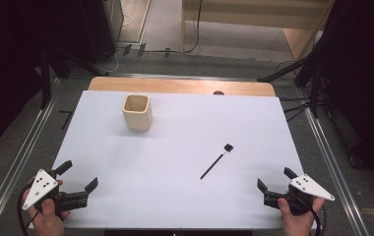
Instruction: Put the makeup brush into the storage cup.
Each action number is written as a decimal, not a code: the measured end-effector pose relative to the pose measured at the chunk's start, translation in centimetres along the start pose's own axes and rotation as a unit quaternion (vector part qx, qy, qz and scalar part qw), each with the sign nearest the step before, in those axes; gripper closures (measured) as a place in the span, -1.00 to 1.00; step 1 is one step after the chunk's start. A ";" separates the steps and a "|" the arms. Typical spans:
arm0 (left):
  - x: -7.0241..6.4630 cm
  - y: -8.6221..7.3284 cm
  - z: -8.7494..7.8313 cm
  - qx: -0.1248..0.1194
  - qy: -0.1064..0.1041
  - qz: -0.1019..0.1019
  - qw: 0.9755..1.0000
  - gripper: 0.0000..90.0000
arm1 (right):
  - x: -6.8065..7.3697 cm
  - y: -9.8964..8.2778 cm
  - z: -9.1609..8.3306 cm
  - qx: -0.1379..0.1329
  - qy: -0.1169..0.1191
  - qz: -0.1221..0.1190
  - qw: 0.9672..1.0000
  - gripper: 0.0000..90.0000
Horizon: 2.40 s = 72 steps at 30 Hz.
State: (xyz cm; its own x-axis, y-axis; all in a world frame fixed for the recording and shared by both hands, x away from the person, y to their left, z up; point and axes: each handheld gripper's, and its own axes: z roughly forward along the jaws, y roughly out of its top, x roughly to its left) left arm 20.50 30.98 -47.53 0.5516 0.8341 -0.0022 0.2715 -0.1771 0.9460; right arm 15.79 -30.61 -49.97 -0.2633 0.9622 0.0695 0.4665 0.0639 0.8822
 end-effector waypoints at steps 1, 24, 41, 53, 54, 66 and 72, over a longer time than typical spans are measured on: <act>0.0 0.0 0.0 0.000 0.000 0.000 1.000 -1.00 | 0.0 0.0 0.0 0.000 0.001 0.002 1.000 -1.00; -0.4 -0.2 0.4 0.010 -0.003 0.003 1.000 -1.00 | 2.5 4.4 2.8 0.043 0.082 -0.049 0.995 -0.88; -0.2 -0.4 0.3 0.013 -0.009 -0.002 1.000 -1.00 | 5.6 9.3 9.1 0.125 0.150 -0.130 0.972 -0.77; -0.3 -0.4 0.4 0.014 -0.011 -0.002 1.000 -1.00 | 6.3 11.4 12.2 0.229 0.189 -0.214 0.931 -0.69; -0.3 -0.4 0.4 0.015 -0.011 -0.002 1.000 -1.00 | 6.4 11.5 12.4 0.236 0.192 -0.218 0.927 -0.69; -0.3 -0.5 0.4 0.015 -0.011 -0.003 1.000 -1.00 | 8.3 11.5 14.8 0.315 0.188 -0.321 0.873 -0.59; -0.3 -0.5 0.4 0.014 -0.013 -0.002 1.000 -1.00 | 8.7 11.0 15.9 0.342 0.185 -0.337 0.857 -0.58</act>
State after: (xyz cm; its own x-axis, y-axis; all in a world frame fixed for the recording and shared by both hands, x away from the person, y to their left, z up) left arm 20.53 30.63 -48.12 0.5700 0.8215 -0.0144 0.2963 -0.1891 0.9362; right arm 32.09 -17.27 -47.07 -0.8586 0.5041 -0.0936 0.4563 0.8345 0.3087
